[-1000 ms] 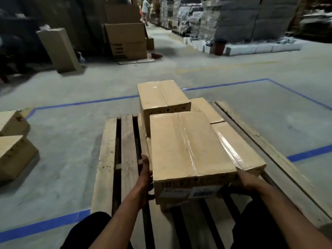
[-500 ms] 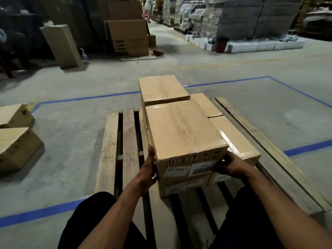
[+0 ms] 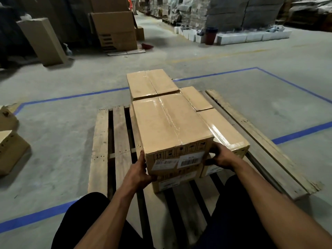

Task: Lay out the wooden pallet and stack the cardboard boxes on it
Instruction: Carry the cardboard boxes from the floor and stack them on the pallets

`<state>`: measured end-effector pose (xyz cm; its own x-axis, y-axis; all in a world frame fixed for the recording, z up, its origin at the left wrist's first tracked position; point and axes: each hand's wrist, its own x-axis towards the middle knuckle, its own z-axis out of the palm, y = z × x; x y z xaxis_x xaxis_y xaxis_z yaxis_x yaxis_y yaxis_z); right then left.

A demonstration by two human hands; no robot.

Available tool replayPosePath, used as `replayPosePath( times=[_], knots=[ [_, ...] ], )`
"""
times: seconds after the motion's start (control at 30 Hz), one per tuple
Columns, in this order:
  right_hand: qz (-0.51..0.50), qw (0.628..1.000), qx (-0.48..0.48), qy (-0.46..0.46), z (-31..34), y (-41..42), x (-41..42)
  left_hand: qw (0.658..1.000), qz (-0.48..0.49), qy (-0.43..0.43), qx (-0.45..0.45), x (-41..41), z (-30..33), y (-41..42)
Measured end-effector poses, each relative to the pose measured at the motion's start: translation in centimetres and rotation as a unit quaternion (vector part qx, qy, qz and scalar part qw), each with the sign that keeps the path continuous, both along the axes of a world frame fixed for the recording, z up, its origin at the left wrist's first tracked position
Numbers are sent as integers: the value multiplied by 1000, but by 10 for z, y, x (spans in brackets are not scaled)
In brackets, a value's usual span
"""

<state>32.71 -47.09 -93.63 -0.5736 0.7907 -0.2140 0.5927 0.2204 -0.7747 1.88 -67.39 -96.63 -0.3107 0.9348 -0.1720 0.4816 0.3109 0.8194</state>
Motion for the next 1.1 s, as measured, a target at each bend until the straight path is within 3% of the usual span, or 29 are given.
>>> replayPosePath(
  times=[0.23, 0.5, 1.1],
  knots=[
    [-8, 992, 64, -112, 2, 10, -3, 998, -10, 53, 19, 1, -11, 5],
    [-16, 977, 128, -171, -5, 9, -13, 995, -3, 101, 8, -2, -23, 10],
    [-22, 964, 154, -214, 1, 3, -21, 995, -3, 92, 29, -6, -31, 11]
  ],
)
